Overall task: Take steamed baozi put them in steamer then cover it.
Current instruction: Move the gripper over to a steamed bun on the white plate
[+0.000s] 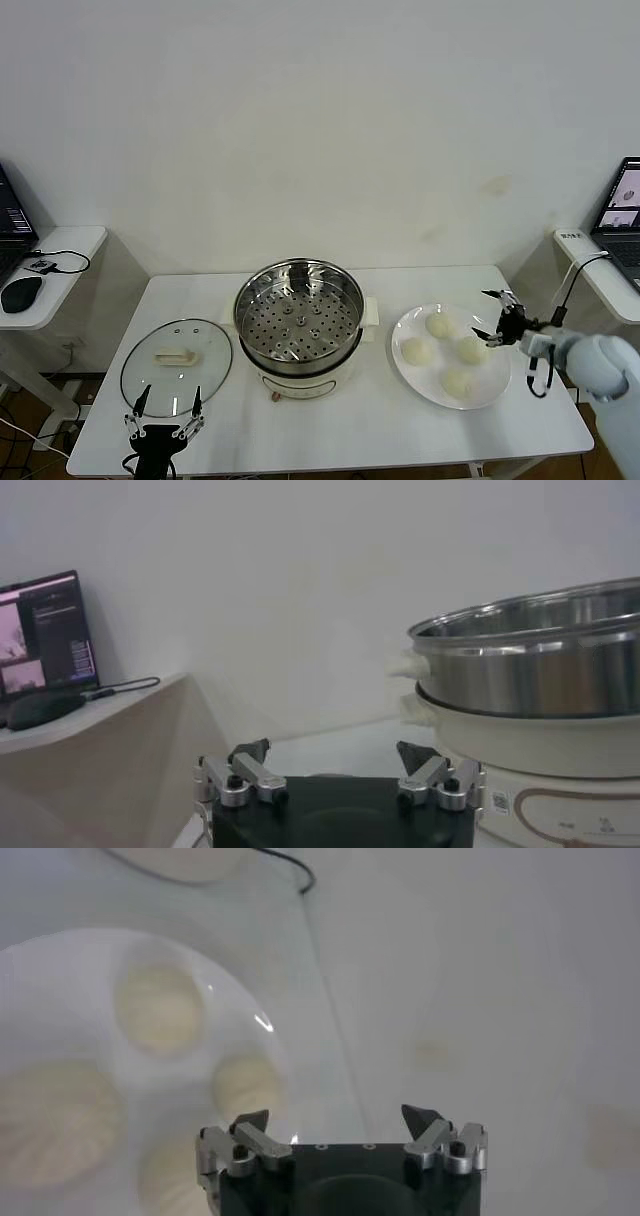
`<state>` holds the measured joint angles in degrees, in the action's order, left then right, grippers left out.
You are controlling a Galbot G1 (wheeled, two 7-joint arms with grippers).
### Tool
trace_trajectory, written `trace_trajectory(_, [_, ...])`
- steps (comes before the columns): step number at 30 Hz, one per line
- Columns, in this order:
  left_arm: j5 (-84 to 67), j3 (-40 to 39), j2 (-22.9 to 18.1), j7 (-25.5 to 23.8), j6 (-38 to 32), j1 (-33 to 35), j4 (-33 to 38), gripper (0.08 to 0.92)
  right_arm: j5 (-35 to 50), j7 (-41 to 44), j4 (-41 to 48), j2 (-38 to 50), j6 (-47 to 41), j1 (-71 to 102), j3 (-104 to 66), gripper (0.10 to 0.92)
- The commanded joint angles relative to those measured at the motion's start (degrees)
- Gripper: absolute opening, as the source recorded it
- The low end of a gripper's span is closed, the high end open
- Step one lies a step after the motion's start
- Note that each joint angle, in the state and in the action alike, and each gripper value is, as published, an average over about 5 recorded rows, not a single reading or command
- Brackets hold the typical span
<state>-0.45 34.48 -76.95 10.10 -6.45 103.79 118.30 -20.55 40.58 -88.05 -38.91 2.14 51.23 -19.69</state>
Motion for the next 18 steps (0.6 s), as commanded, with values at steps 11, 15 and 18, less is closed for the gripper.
trace_trajectory(11, [1.2,1.5,0.2,0.3,-0.4,1.1,0.5,0.823,11.0,17.0,22.6,1.6,-1.2,-46.6,52.5,0.823])
trace_trajectory(15, [0.9,1.7,0.2,0.4,-0.4,0.7,0.2,0.823,10.7,17.3,26.5,-1.9,-1.1,-49.0,57.4,0.823])
trace_trajectory(18, [0.7,1.8,0.3,0.5,-0.4,0.3,-0.2,0.823,10.2,17.2,29.6,-4.6,-1.0,-49.5,59.1,0.823])
